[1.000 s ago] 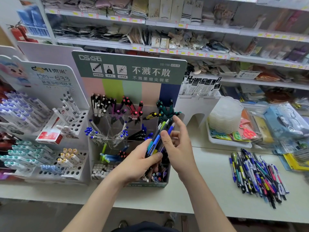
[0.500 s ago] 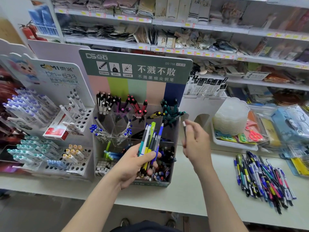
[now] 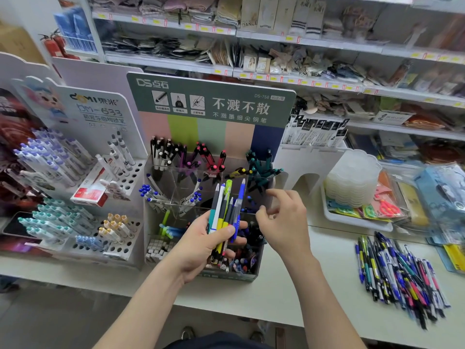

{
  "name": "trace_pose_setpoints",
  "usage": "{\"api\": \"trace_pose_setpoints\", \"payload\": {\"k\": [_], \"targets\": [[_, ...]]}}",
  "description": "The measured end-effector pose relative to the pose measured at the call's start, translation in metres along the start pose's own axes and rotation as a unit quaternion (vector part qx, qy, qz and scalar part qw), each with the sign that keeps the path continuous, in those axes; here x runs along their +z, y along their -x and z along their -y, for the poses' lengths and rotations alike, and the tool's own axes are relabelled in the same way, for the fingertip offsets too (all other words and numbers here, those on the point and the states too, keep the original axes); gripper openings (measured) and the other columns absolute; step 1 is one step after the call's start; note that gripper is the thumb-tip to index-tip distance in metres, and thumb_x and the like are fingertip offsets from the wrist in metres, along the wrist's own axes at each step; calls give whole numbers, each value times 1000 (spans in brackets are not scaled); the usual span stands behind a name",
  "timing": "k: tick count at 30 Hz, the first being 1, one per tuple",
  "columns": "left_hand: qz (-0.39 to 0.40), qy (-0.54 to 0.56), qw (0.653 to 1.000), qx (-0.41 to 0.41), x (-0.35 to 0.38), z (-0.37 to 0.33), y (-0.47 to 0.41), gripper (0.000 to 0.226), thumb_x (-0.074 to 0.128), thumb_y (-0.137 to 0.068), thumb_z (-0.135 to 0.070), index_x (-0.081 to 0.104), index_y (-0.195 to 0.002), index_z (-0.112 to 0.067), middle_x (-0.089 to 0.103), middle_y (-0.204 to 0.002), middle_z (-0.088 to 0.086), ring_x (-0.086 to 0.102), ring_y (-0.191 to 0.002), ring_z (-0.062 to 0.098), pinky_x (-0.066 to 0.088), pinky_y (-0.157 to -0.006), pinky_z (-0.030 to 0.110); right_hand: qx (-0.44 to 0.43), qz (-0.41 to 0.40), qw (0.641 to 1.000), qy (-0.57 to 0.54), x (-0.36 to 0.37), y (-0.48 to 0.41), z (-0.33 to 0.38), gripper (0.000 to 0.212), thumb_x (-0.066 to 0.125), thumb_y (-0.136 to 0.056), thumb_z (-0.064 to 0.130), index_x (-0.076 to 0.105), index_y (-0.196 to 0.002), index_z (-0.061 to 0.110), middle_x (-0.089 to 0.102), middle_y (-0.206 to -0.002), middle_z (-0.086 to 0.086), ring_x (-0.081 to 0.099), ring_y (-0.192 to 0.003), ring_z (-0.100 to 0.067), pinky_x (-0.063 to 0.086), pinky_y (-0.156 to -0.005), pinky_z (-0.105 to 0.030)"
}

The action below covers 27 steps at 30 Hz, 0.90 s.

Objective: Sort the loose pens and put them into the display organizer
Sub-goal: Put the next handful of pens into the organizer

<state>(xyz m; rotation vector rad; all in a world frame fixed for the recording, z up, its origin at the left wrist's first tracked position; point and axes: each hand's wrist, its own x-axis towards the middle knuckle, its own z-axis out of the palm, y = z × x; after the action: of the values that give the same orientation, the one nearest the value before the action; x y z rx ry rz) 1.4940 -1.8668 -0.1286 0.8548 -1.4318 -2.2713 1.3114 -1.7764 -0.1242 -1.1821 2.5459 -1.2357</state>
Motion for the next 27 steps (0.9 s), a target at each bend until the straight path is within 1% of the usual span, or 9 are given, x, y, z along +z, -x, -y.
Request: {"api": "trace_pose_setpoints", "payload": {"k": [3,7,12,14,16,19,21,24,27], "targets": [[7,-7,1000,7,1,-1,0,36,63,-105,-8,58,-140,-14,77,-124,10,76,-107,34,58,-65,34,-25,-60,996,-53,-2,14,15,9,73,-94,20,78,-102,22,66,-95,8,63,-71,-8,47,-68,-15],[13,-4,1000,21,1,-3,0,31,65,-103,-7,61,-134,-9,76,-107,15,76,-94,30,59,-64,35,57,87,976,-191,5,23,38,14,74,-99,29,77,-86,24,72,-75,8,71,-68,-11,60,-59,-25],[-69,-71,994,46,-9,0,3,20,63,-105,-9,62,-125,-14,78,-104,13,76,-88,37,60,-67,40,42,-35,969,-241,8,17,45,21,51,-112,30,70,-119,23,68,-68,2,67,-58,-15,55,-58,-30],[-104,-90,989,52,-16,2,5,19,64,-105,-12,62,-123,-15,77,-94,17,70,-80,38,57,-66,44,23,13,983,-180,3,10,38,23,49,-113,30,67,-126,26,60,-64,1,59,-54,-17,50,-55,-38],[-115,-68,989,61,-20,2,7,34,64,-105,-9,59,-134,-25,75,-101,20,71,-81,33,55,-58,40,32,79,994,-63,-2,7,31,16,50,-111,30,60,-121,27,63,-70,6,61,-64,-17,52,-64,-41],[-102,-17,993,58,-23,-2,13,58,63,-105,-5,50,-140,-49,75,-104,19,68,-76,24,50,-52,32,83,145,982,93,-8,6,31,7,51,-101,25,49,-108,24,62,-85,3,59,-75,-22,46,-63,-39],[-86,-10,995,56,-25,-3,16,56,62,-105,-6,49,-142,-46,76,-108,13,66,-77,23,49,-51,32,66,150,974,156,-6,3,33,11,53,-97,22,57,-107,23,66,-91,0,59,-80,-24,47,-64,-37],[-58,-21,996,62,-26,-3,18,50,59,-107,-6,49,-147,-33,73,-121,14,64,-76,23,47,-49,32,24,131,981,139,7,-6,36,22,60,-99,23,71,-118,27,75,-104,-1,66,-90,-25,56,-72,-37],[-25,-10,998,61,-25,-5,21,45,57,-108,-8,51,-148,-26,72,-128,15,61,-76,22,44,-47,30,-8,102,993,66,19,-9,41,32,67,-100,29,68,-132,24,75,-94,3,69,-92,-22,59,-81,-39]]}}
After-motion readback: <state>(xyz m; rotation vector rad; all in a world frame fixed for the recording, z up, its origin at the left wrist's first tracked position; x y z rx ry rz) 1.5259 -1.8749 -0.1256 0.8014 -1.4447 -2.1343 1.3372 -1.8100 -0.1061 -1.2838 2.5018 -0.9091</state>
